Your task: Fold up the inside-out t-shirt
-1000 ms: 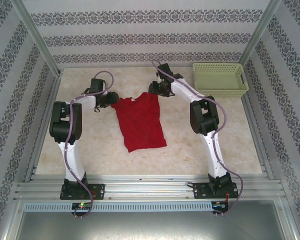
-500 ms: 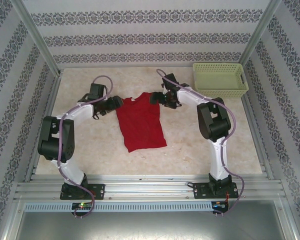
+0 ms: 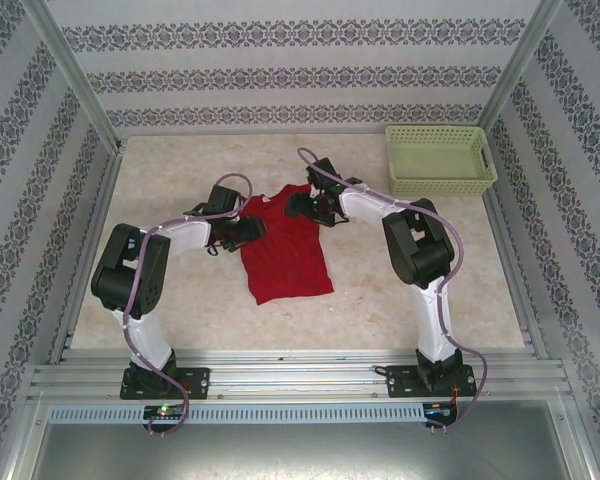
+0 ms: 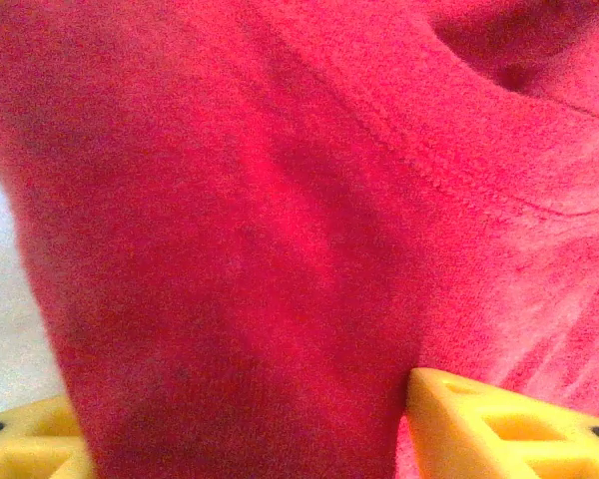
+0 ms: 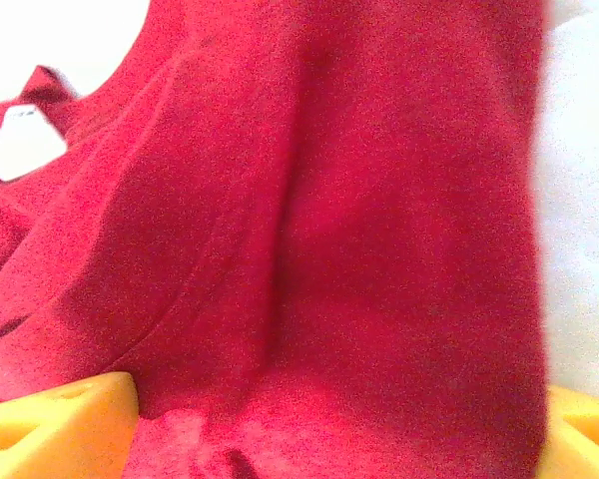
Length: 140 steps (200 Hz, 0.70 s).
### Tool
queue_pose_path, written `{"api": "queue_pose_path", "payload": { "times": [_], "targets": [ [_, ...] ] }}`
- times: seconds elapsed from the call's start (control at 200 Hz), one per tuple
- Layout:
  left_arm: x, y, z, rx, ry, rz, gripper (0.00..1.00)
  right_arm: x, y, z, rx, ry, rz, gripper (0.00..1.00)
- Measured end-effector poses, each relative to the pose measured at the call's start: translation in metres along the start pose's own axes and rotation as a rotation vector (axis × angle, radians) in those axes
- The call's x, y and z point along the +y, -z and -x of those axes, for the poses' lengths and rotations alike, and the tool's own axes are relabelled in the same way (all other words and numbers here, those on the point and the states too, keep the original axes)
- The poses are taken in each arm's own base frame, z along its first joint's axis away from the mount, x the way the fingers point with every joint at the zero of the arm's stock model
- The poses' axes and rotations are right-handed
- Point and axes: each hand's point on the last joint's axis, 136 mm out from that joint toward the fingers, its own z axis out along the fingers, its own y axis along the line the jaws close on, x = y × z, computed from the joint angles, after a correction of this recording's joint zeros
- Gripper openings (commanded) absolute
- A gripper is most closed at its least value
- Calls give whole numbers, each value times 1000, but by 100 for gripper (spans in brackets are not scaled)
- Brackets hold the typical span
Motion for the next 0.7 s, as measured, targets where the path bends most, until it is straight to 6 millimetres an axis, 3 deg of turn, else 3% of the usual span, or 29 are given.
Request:
{"api": "queue_pose_path", "payload": {
  "times": [0.125,0.28,0.4,0.699],
  "targets": [
    [-6,-5,-1,5,6,-28,47,14,-6,-11,11,-1,14,69],
    [-12,-7,-4,8,13,-63,32,22,-14,-28,28,-2,23,36],
    [-7,-6,-12,8,17,-72,23,16,-12,-31,24,-39,52,19],
    [-15,38,-30,-61,3,-171,9,12,22,-54,66,-91,179,0]
  ]
}}
